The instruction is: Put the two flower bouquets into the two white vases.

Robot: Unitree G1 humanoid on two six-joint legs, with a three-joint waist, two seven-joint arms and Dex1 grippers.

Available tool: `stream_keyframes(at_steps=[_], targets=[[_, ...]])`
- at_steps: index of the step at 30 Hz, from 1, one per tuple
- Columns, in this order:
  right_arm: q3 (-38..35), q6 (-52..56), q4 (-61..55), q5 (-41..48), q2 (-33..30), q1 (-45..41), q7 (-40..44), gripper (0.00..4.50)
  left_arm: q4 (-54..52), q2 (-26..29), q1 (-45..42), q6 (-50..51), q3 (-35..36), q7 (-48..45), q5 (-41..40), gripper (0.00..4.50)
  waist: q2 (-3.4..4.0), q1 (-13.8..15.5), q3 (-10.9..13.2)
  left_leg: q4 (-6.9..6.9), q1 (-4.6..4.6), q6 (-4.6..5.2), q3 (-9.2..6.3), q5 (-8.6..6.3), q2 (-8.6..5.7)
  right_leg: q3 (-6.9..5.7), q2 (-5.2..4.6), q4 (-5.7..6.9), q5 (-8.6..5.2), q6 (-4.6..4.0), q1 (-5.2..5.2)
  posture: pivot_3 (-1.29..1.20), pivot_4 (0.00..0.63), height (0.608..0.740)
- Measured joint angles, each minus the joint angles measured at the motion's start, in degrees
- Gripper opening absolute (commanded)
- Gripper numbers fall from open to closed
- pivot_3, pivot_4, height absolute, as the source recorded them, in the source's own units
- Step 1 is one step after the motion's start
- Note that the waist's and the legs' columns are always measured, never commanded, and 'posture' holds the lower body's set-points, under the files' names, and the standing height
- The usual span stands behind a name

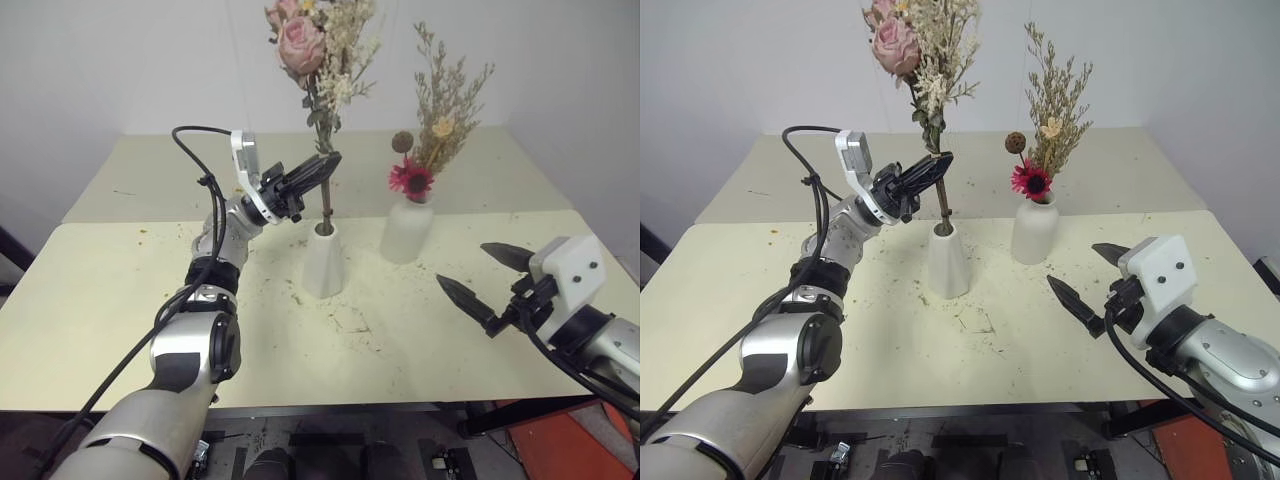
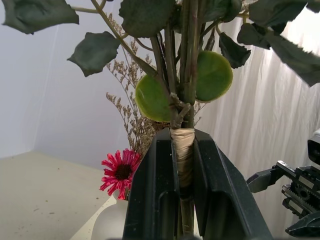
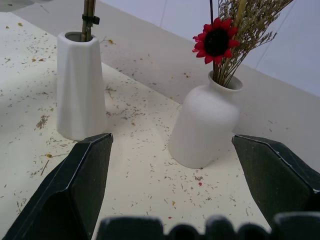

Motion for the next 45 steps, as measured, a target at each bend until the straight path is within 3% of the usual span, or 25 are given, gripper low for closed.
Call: stream_keyframes(at_steps=[45], targets=[[1.63, -3.18, 1.51, -2.21, 2.33, 1.46, 0.58, 4.5, -0.15, -1.35, 7.05, -9.07, -4.67, -2.99, 3.2, 0.13, -0.05, 0.0, -0.06, -0.01, 0.52, 0.1, -0.01, -0.06, 0.01, -0.01, 0.0, -0.13, -0.02, 0.03, 0.57, 0.0, 0.15, 0.74]])
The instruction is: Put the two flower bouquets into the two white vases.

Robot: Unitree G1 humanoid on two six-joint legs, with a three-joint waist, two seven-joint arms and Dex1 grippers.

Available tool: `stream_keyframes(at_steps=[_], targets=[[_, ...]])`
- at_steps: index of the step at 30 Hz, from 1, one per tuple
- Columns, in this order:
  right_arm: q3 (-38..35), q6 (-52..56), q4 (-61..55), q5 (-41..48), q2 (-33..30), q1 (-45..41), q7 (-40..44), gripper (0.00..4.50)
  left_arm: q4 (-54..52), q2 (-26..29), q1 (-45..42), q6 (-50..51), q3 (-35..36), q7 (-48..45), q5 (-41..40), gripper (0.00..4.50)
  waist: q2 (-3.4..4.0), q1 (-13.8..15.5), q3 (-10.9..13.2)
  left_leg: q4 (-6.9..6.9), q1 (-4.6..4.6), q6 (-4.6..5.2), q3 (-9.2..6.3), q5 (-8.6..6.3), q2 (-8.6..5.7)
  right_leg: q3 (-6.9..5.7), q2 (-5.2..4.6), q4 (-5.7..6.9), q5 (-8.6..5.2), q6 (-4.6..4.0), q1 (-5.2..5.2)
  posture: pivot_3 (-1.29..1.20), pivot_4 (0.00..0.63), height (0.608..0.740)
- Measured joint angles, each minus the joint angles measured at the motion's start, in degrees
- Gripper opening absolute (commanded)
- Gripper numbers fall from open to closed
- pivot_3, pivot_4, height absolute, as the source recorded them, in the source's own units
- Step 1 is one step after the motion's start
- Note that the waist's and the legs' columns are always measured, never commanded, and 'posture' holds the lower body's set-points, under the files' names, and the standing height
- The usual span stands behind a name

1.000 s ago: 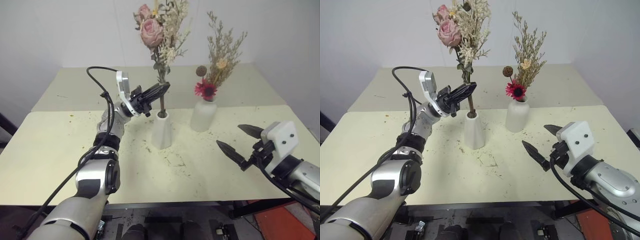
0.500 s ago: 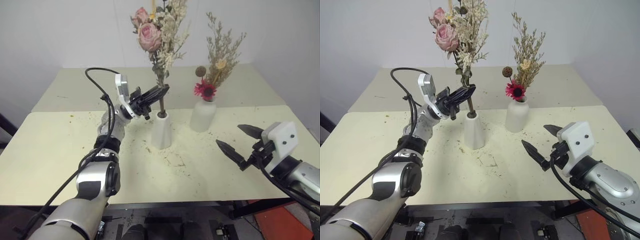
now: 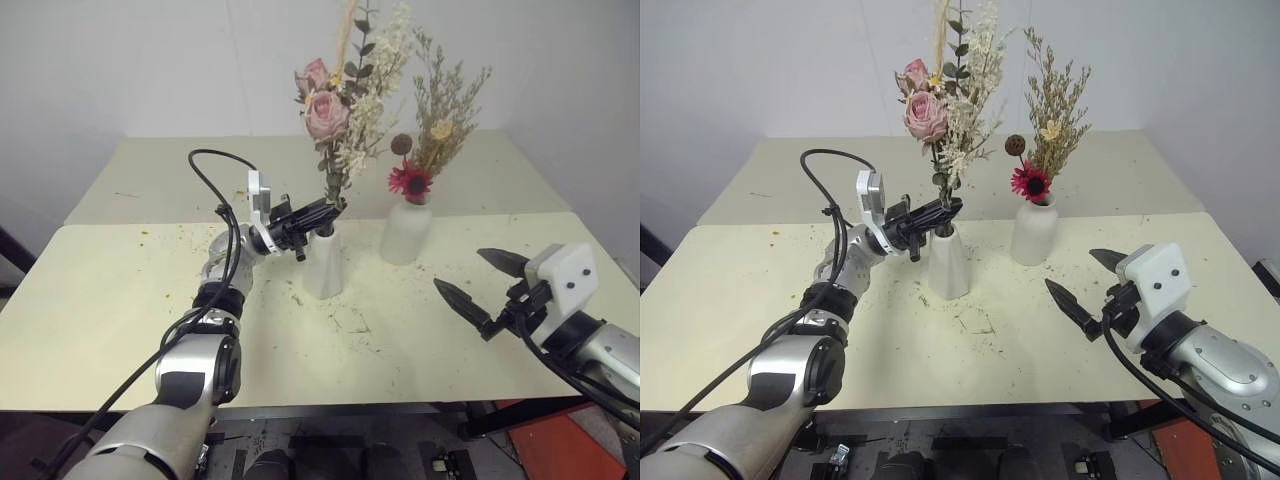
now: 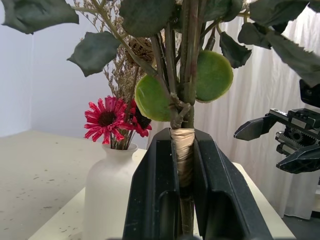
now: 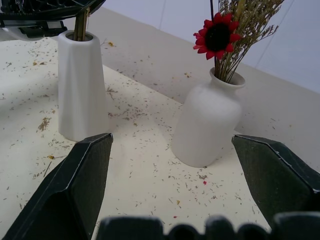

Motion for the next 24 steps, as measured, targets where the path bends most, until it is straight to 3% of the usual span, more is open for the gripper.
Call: stream_keyframes(at_steps=[2, 8, 15, 21, 24], targets=[[0.0, -0.29, 0.03, -0.07, 0.0, 0.0, 0.07, 4.5, -0.01, 0.01, 0.0, 0.03, 0.0, 0.02, 0.0, 0.13, 0.0, -0.01, 0.0, 0.0, 0.0, 0.0, 0.0, 0.0, 0.0, 0.0, 0.0, 0.0, 0.0, 0.0, 0.0, 0.0, 0.15, 0.74], [0.02, -0.58, 0.12, -0.27, -0.01, 0.06, 0.41, 4.5, -3.15, 0.64, 0.24, 2.56, 0.16, 0.0, -1.19, 2.06, 0.0, -0.1, 0.0, 0.0, -0.01, 0.0, 0.0, 0.0, 0.01, 0.0, 0.01, -0.01, 0.0, 0.0, 0.0, 0.0, 0.15, 0.74], [0.02, -0.65, 0.16, -0.8, -0.02, 0.62, 0.86, 4.5, -13.92, 6.9, 6.67, 3.95, -2.51, 0.25, 1.15, 4.29, 0.02, -0.27, -0.01, -0.02, 0.1, 0.04, 0.0, -0.02, 0.02, 0.05, 0.01, 0.02, 0.0, 0.0, 0.04, 0.0, 0.15, 0.74], [0.38, -0.77, 1.63, -2.24, -0.02, 0.52, 1.08, 4.5, -18.99, 14.41, 10.51, 5.28, -5.56, -1.1, 3.99, 4.42, 0.02, -0.01, -0.01, -0.02, 0.09, 0.04, -0.01, -0.02, 0.01, 0.03, 0.0, -0.01, 0.0, 0.0, 0.05, 0.0, 0.15, 0.74], [1.04, -1.32, 3.05, -2.61, -0.02, -0.48, 1.35, 4.5, -19.73, 15.23, 10.51, 4.01, -7.13, -1.04, 5.67, 4.42, 0.02, 0.37, -0.01, -0.02, 0.09, 0.04, -0.02, -0.03, 0.01, -0.01, -0.01, -0.04, 0.0, 0.0, 0.09, 0.0, 0.15, 0.74]])
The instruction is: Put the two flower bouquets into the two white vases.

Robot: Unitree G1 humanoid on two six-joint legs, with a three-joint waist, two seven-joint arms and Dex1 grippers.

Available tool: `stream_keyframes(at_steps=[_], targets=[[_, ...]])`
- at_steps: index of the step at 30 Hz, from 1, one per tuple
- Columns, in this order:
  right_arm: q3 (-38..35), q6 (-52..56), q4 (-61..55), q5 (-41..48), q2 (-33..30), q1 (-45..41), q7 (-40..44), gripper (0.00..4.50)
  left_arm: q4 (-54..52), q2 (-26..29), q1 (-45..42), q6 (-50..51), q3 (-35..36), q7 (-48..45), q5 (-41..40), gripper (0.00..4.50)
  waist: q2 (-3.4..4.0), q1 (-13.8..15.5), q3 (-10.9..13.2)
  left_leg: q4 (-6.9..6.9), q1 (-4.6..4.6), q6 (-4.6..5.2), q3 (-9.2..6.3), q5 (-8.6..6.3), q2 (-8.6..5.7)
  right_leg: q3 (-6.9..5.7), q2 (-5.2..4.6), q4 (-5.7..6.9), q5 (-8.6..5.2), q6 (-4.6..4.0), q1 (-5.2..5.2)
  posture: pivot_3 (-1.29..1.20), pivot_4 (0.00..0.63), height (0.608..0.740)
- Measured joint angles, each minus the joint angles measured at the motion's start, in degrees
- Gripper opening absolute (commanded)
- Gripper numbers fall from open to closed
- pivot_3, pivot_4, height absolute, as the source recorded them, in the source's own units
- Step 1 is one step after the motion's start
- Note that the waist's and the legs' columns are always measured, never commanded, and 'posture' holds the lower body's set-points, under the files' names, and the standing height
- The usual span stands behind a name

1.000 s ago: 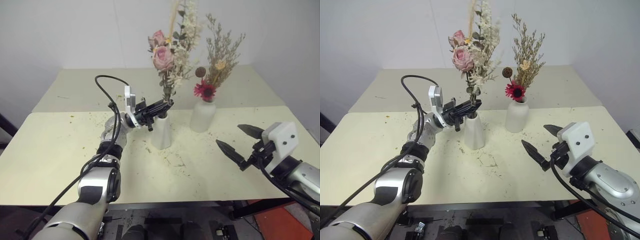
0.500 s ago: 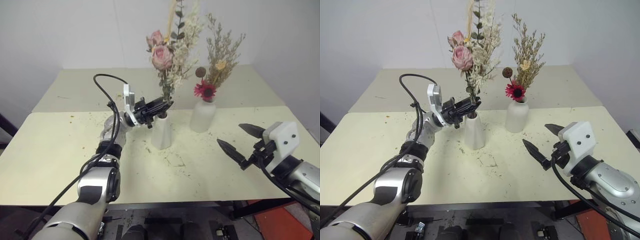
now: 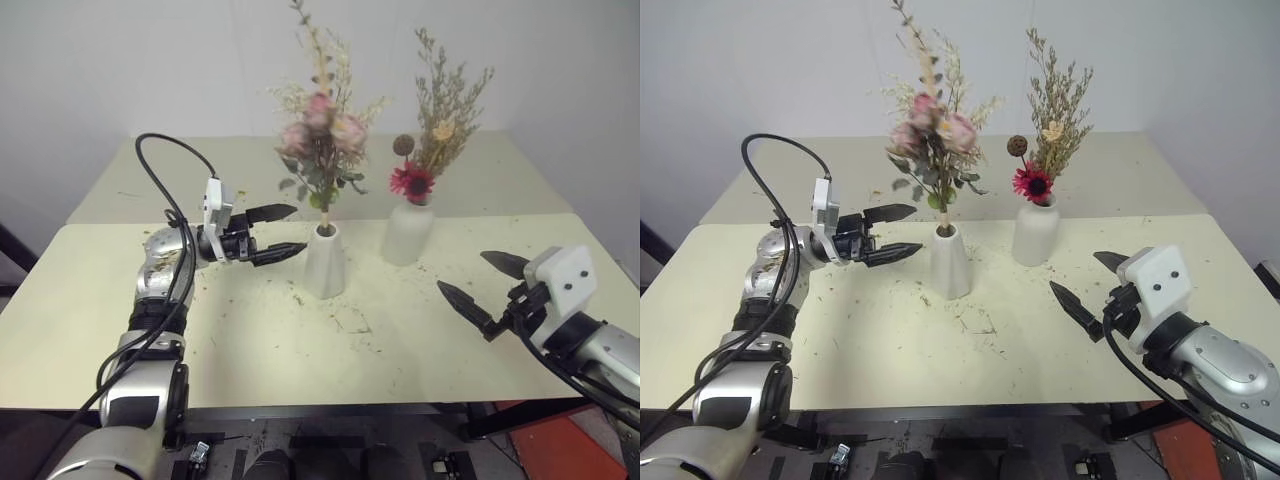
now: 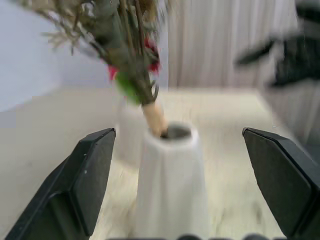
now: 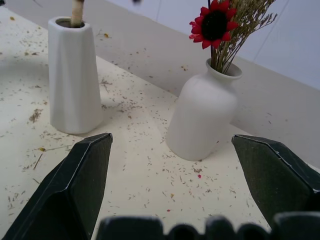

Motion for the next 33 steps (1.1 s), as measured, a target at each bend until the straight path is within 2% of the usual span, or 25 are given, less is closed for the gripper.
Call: stream_keyframes(at_steps=[5, 9, 16, 19, 23, 27, 33], targets=[[0.88, -0.48, 1.0, -0.76, -0.37, -0.78, 0.58, 4.5, -2.48, 5.62, 0.94, -1.17, -1.89, -0.71, 2.28, 4.42, 0.01, -0.92, 0.0, -0.05, 0.02, 0.14, 0.03, -0.08, 0.07, 0.07, 0.06, 0.0, -0.01, -0.02, -0.07, 0.0, 0.15, 0.74], [-0.75, -0.49, 0.96, -0.52, -0.54, 1.55, 1.7, 4.5, -5.73, 9.66, 6.1, -1.21, -0.54, -1.43, 1.67, 4.42, 0.03, -1.11, -0.02, -0.04, 0.02, 0.21, 0.02, -0.12, 0.08, 0.07, 0.04, 0.02, -0.03, -0.02, -0.06, 0.0, 0.15, 0.74], [-15.8, -0.57, 1.79, 8.38, -3.43, 7.9, 11.97, 4.5, -16.39, 16.62, 14.69, 5.12, 7.71, 3.46, -4.59, 4.42, 0.0, -0.42, 0.01, -0.07, 0.05, 0.26, 0.03, -0.16, 0.2, 0.05, 0.06, -0.05, -0.03, -0.02, -0.02, 0.0, 0.15, 0.74], [-24.44, -0.61, 5.54, 12.15, -6.69, 13.31, 21.05, 4.5, -21.58, 20.3, 21.17, 7.56, 11.97, 6.14, -6.14, 4.42, 0.03, -0.34, 0.01, -0.07, 0.09, 0.31, 0.08, -0.2, 0.29, 0.1, 0.01, -0.09, -0.04, -0.02, 0.06, 0.0, 0.15, 0.74], [-33.51, -0.29, 13.21, 13.88, -12.6, 15.72, 28.9, 4.5, -28.13, 23.12, 26.18, 10.59, 15.52, 7.85, -9.01, 4.42, -0.06, -0.3, 0.06, -0.06, 0.14, 0.3, 0.15, -0.21, 0.45, 0.05, 0.09, -0.1, -0.02, -0.05, 0.18, 0.0, 0.15, 0.74], [-36.68, -1.14, 19.13, 10.6, -17.16, 19.11, 35.12, 4.5, -31.73, 26.15, 27.52, 12.49, 18.22, 9.48, -9.74, 4.42, -0.03, -0.21, 0.05, -0.08, 0.16, 0.3, 0.18, -0.21, 0.48, 0.01, 0.17, -0.09, -0.04, -0.05, 0.19, 0.0, 0.15, 0.74], [-37.04, -4.56, 23.11, 6.96, -19.92, 18.07, 40.01, 4.5, -32.09, 26.87, 26.51, 12.88, 16.98, 10.17, -10.18, 4.42, -0.01, -0.37, 0.05, -0.08, 0.14, 0.3, 0.21, -0.22, 0.42, 0.02, 0.19, -0.11, -0.04, -0.05, 0.18, 0.0, 0.15, 0.74]])
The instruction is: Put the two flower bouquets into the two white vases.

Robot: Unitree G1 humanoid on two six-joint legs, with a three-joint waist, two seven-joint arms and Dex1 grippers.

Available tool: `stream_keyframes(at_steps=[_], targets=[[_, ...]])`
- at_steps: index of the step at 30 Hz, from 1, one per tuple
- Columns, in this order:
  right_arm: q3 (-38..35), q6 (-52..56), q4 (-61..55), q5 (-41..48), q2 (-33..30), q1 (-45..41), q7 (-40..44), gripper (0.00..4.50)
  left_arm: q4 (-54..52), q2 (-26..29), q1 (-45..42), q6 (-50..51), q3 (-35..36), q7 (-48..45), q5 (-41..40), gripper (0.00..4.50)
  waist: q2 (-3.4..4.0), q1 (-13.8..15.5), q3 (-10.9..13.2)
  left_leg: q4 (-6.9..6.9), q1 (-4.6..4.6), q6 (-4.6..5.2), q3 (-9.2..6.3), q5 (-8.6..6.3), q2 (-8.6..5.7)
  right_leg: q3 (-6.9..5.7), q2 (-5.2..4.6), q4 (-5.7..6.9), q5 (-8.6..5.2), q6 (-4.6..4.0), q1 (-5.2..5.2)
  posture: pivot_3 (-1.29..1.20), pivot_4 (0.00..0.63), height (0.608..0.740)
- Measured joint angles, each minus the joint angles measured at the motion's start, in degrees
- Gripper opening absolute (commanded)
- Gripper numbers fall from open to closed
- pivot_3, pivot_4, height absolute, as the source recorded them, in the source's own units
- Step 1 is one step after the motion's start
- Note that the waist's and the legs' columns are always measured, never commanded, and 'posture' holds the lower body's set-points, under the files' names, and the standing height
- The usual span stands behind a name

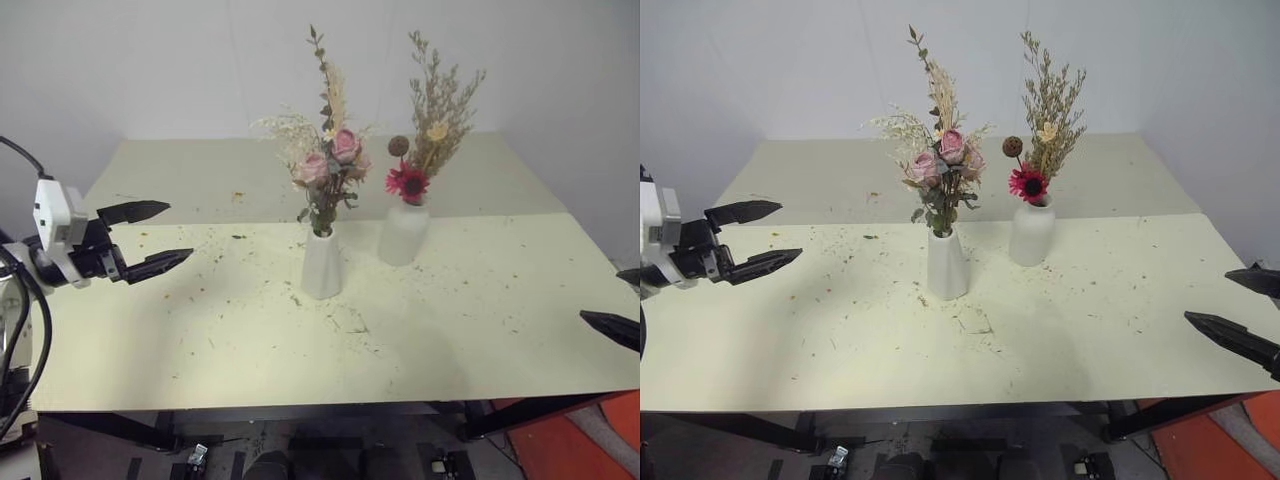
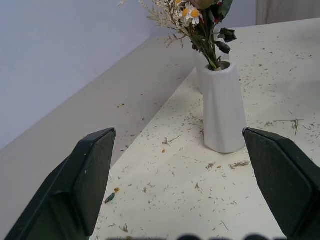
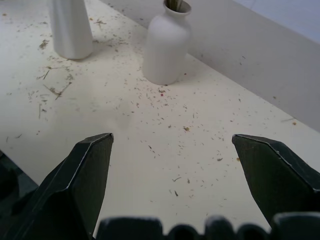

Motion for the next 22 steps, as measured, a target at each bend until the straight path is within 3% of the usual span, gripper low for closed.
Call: stream_keyframes(at_steps=[11, 18, 22], targets=[[-0.31, -1.48, -2.69, -1.81, 4.4, 1.27, 0.51, 4.5, 2.18, 0.83, -2.21, 1.39, -1.51, -0.37, -0.71, 4.42, -0.03, 0.06, 0.02, -0.01, -0.03, 0.01, -0.01, -0.02, 0.01, 0.01, -0.05, -0.02, 0.0, 0.0, -0.01, 0.0, 0.15, 0.74], [-0.51, 0.87, -9.14, 7.18, 6.07, -4.01, -2.65, 4.5, 5.19, 2.92, -7.36, 4.61, -2.18, -3.81, -2.6, 4.42, -0.02, -0.45, 0.04, -0.02, 0.0, 0.01, -0.01, -0.03, 0.02, 0.03, 0.0, 0.0, 0.0, -0.01, -0.02, 0.0, 0.15, 0.74], [0.59, 2.16, -9.8, 10.93, 4.55, -5.55, -2.32, 4.5, 3.99, 3.13, -5.92, 5.33, -2.01, -3.08, -2.75, 4.42, -0.02, -0.2, 0.04, -0.02, -0.02, 0.03, -0.02, -0.04, 0.08, 0.01, -0.03, -0.04, 0.0, -0.01, -0.02, 0.0, 0.15, 0.74]])
